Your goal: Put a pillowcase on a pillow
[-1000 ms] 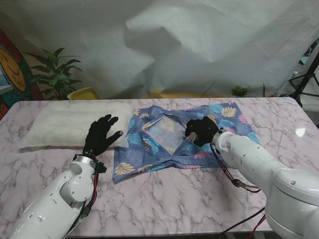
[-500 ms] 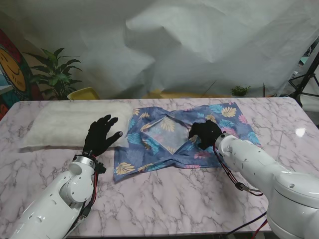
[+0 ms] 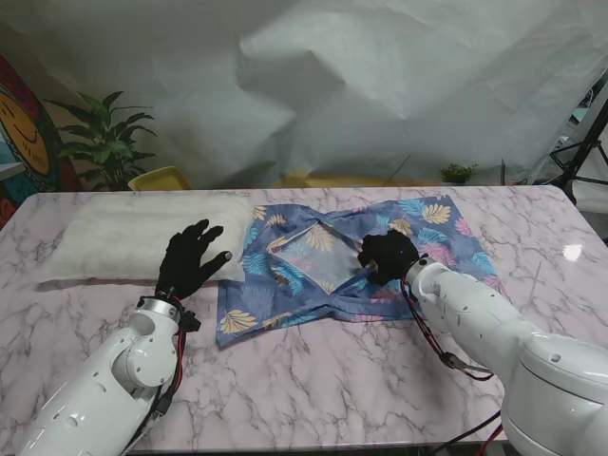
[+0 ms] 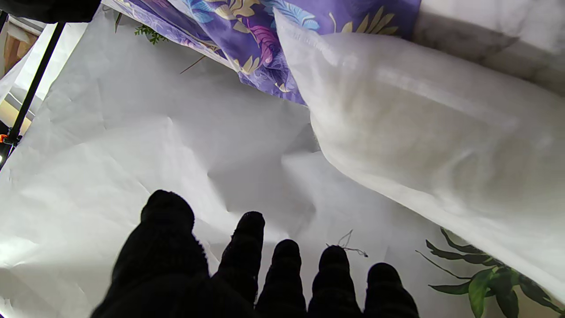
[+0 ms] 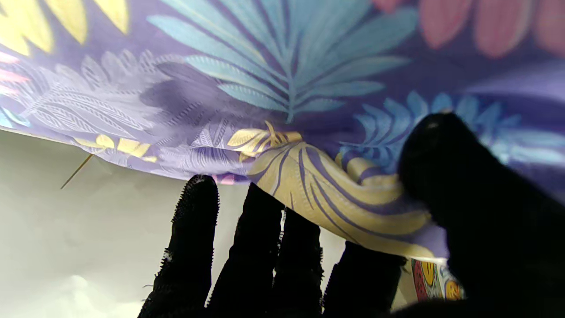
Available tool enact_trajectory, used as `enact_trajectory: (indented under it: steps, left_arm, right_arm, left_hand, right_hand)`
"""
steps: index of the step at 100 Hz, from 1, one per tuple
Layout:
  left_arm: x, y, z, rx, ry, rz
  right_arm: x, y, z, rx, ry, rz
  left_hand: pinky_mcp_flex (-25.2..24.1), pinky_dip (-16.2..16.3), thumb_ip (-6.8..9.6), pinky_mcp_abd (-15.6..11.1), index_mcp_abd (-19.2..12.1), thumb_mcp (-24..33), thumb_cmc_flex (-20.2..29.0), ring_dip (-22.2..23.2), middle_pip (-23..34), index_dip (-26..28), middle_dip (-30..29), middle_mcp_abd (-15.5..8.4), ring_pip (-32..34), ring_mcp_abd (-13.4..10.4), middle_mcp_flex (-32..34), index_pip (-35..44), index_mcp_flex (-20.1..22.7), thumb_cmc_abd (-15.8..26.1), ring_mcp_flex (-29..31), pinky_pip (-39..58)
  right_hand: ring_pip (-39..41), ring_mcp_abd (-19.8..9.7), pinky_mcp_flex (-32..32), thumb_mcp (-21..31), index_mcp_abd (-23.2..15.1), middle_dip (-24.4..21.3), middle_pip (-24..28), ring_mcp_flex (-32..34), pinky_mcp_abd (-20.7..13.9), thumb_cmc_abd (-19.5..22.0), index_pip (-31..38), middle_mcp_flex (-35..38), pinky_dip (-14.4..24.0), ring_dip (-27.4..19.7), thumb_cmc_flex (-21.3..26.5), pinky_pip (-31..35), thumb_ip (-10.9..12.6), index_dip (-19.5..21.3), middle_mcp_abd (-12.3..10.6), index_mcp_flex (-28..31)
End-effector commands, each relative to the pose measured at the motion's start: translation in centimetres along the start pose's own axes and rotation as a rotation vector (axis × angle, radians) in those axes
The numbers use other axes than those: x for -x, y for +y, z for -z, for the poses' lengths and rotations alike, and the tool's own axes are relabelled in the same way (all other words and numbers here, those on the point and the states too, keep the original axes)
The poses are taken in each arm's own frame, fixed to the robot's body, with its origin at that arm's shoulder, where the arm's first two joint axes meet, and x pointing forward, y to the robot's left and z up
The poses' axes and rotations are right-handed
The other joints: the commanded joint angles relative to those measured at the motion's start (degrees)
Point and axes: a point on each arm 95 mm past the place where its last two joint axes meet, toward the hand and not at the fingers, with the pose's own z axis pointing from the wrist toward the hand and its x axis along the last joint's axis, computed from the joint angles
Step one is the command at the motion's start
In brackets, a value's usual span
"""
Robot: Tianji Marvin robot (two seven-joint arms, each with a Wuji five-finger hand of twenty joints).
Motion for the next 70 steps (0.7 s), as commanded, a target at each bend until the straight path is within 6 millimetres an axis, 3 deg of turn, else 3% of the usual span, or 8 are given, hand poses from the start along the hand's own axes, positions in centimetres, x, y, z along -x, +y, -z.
enact_trajectory:
  steps: [1, 3, 10, 20, 34, 44, 70]
  left_arm:
    - [-0.1, 0.0, 0.0, 0.008, -0.001, -0.002]
    - [-0.1, 0.0, 0.1, 0.007, -0.002, -0.003]
    - [-0.1, -0.1, 0.1, 0.002, -0.005, -0.003]
    - [0.0, -0.2, 0.2, -0.002, -0.011, -0.004]
    - [0.0, -0.3, 0.2, -0.005, -0.013, -0.003]
    - [-0.1, -0.2, 0.2, -0.003, -0.009, -0.002]
    - [-0.1, -0.6, 0.1, 0.016, -0.002, -0.001]
  right_arm:
    - [-0.5, -0.6, 0.5, 0.026, 0.005, -0.027]
    - [-0.6, -0.6, 0.6, 0.04, 0.002, -0.041]
    - [-0.7, -0.8, 0.9, 0.077, -0.009, -0.098]
    - [-1.1, -0.6, 1.4, 0.14, -0.028, -0.173]
    - [-1.8, 0.4, 2.9, 0.226, -0.061, -0.241]
    - [-2.4, 1.3, 3.8, 0.293, -0.078, -0.254]
    - [-4.2, 4.1, 5.6, 0.439, -0.099, -0.255]
  left_hand:
    - [0.0, 1.1, 1.0, 0.5, -1.1, -0.2, 0.2, 0.3, -1.7, 0.4, 0.2, 0.4, -0.1, -0.1, -1.9, 0.4, 1.2, 2.4, -1.0, 0.7]
    - [0.0, 1.1, 1.0, 0.5, -1.1, -0.2, 0.2, 0.3, -1.7, 0.5, 0.2, 0.4, -0.1, -0.1, -1.9, 0.4, 1.2, 2.4, -1.0, 0.7]
    - [0.0, 1.2, 0.98, 0.6, -1.1, -0.2, 0.1, 0.3, -1.7, 0.5, 0.2, 0.4, -0.1, -0.2, -1.9, 0.5, 1.2, 2.7, -1.0, 0.7]
    - [0.0, 1.2, 0.97, 1.0, -1.1, -0.2, 0.2, 0.3, -1.8, 0.5, 0.3, 0.3, -0.2, -0.2, -1.9, 0.5, 1.1, 2.9, -1.1, 0.7]
    - [0.1, 1.2, 0.97, 1.2, -1.1, -0.3, 0.4, 0.3, -1.8, 0.6, 0.3, 0.3, -0.2, 0.0, -1.9, 0.5, 1.2, 2.8, -1.0, 0.7]
    - [0.1, 1.3, 0.98, 1.4, -1.1, -0.2, 0.6, 0.3, -1.6, 0.6, 0.4, 0.4, -0.2, 0.1, -1.7, 0.6, 1.3, 2.7, -0.9, 0.8]
    - [0.2, 1.2, 0.96, 1.3, -1.1, -0.3, 0.8, 0.3, -1.1, 0.7, 0.5, 0.3, -0.2, 0.1, -1.4, 0.7, 1.6, 2.4, -0.8, 0.7]
  right_hand:
    - [-6.1, 0.0, 3.1, 4.7, -2.2, -1.2, -3.4, 8.6, 1.1, -2.2, 6.0, 8.3, 0.4, -3.5, 3.9, 1.0, 3.7, 5.4, -2.0, 3.4]
    - [-7.7, 0.7, 4.5, 5.4, -1.4, -1.8, -4.5, 12.1, 1.5, -2.7, 6.6, 12.3, 0.2, -4.3, 4.6, 1.0, 4.4, 6.2, -2.0, 3.7]
    - [-13.0, 3.3, 8.4, 4.5, 1.5, -4.5, -8.9, 21.4, 3.6, -5.9, 8.1, 25.9, -1.0, -5.4, 10.3, 0.8, 1.0, 7.7, -0.2, 4.2]
    - [-12.1, 5.1, 14.3, 3.4, 4.5, -3.1, -9.0, 29.7, 5.0, -4.0, 8.8, 33.7, -1.9, -1.1, 14.5, 2.6, 1.5, 8.6, 0.4, 3.5]
    - [-4.4, 5.8, 21.0, 2.1, 6.9, -1.1, -3.3, 35.7, 6.3, -4.8, 8.2, 31.7, -2.4, 2.2, 20.0, 7.6, 2.9, 8.6, 2.0, 0.6]
    - [3.7, 3.4, 24.3, 1.0, 7.4, -1.2, -0.5, 36.5, 6.2, -3.6, 7.7, 29.9, -2.0, 6.3, 23.2, 9.1, 3.6, 8.8, 2.6, -0.7]
    - [8.8, 1.9, 27.2, 0.3, 8.6, -1.3, 0.5, 36.5, 4.0, -2.8, 6.5, 28.9, -1.1, 9.3, 24.4, 9.7, 3.9, 6.7, 3.5, -2.7]
